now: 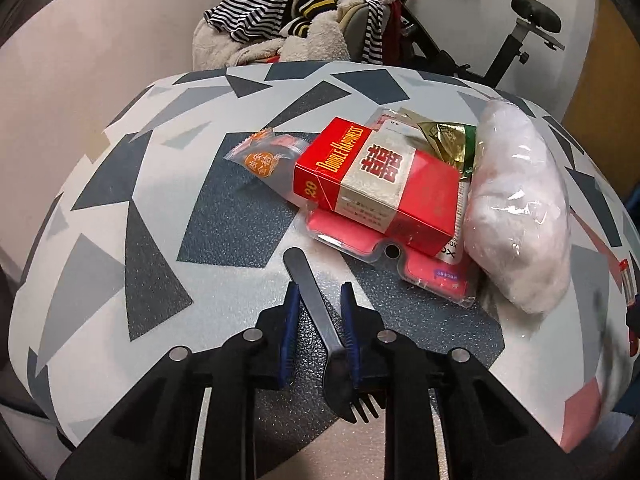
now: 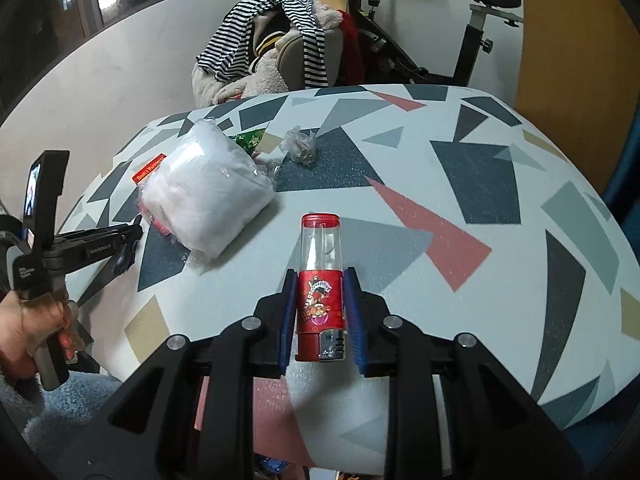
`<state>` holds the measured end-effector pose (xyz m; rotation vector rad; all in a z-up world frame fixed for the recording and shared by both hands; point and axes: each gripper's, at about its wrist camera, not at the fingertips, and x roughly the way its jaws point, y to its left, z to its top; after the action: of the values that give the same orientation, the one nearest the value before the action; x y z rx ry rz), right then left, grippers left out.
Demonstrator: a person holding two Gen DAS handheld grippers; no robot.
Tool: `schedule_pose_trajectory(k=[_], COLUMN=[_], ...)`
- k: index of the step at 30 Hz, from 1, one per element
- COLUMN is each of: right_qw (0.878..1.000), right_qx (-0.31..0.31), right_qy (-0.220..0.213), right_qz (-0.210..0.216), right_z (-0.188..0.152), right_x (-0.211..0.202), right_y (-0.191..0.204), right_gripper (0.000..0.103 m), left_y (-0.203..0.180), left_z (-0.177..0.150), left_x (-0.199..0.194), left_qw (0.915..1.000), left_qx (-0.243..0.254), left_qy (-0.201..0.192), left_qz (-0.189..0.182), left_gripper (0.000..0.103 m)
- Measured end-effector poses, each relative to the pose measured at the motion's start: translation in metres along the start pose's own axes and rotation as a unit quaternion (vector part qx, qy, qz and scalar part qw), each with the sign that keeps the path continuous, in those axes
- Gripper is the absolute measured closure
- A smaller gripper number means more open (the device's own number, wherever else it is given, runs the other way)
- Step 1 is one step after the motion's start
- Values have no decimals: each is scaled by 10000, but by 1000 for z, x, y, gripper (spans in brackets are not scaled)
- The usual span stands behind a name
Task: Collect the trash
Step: 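Carry the red bottle to the brown bin with the right tool while the left tool grasps the black spork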
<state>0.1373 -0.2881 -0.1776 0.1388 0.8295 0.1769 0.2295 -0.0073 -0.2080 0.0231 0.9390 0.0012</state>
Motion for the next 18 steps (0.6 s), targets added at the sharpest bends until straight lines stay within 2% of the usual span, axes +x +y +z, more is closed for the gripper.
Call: schedule_pose_trajectory(k=[1, 5, 11, 18], right_qw=[10000, 9999, 9998, 9994], right_qx=[20, -65, -85, -147], right_qy=[-4, -59, -115, -143], right_qz=[22, 59, 135, 272], right_z=[-2, -8, -16, -33], right_x=[-3, -14, -27, -44], right_y=[1, 7, 15, 32], right_gripper=[77, 77, 77, 77], left_y=[1, 7, 9, 0], left_z=[0, -4, -21, -59], left_x=[0, -9, -55, -110], left_qw=[10000, 9986, 9949, 9882], left_qx=[16, 7, 108, 362], left_qy=[2, 28, -323, -554], left_qz=[-84, -528, -951, -1382], left_gripper=[93, 93, 93, 93])
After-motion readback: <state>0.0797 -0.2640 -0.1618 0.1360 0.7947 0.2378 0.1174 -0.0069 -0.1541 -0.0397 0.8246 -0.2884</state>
